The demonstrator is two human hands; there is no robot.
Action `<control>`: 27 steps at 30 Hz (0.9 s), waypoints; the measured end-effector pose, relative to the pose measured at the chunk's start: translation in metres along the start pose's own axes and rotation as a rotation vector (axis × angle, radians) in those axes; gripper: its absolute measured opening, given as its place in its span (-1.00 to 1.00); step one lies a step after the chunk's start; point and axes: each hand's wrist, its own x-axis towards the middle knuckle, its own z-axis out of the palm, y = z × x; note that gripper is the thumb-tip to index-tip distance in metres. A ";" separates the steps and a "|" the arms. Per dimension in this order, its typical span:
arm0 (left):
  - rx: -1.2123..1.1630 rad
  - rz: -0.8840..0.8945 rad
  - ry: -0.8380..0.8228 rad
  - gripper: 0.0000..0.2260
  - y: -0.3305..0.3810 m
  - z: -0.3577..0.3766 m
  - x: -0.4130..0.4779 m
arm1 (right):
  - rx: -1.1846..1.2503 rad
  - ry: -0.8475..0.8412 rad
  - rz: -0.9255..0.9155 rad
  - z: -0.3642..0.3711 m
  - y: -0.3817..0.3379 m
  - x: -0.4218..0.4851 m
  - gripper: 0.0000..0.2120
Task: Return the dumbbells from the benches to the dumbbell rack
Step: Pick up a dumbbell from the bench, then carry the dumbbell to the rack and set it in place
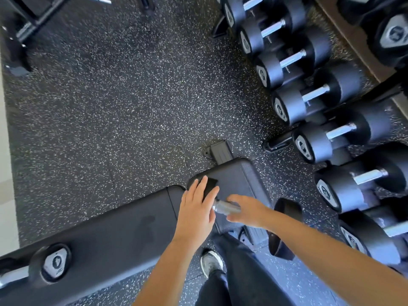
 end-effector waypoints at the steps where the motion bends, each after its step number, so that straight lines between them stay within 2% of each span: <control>1: -0.017 0.007 0.012 -0.49 0.007 -0.010 0.002 | 0.017 0.016 -0.004 -0.007 -0.003 -0.010 -0.54; 9: -0.380 -0.143 0.187 -0.47 0.064 -0.088 0.011 | 0.054 0.139 -0.041 -0.070 -0.033 -0.090 -0.57; 15: -0.503 -0.221 0.204 -0.40 0.091 -0.126 0.001 | 0.010 0.184 -0.049 -0.087 -0.049 -0.148 -0.56; 21: -0.519 -0.107 0.206 -0.38 0.110 -0.147 -0.031 | 0.057 0.194 0.010 -0.066 -0.051 -0.202 -0.63; 25: -0.468 0.108 0.190 -0.40 0.124 -0.157 -0.044 | 0.188 0.233 0.095 -0.040 -0.046 -0.234 -0.65; 27: -0.450 0.202 0.164 -0.42 0.132 -0.159 -0.049 | 0.237 0.261 0.140 -0.024 -0.042 -0.249 -0.55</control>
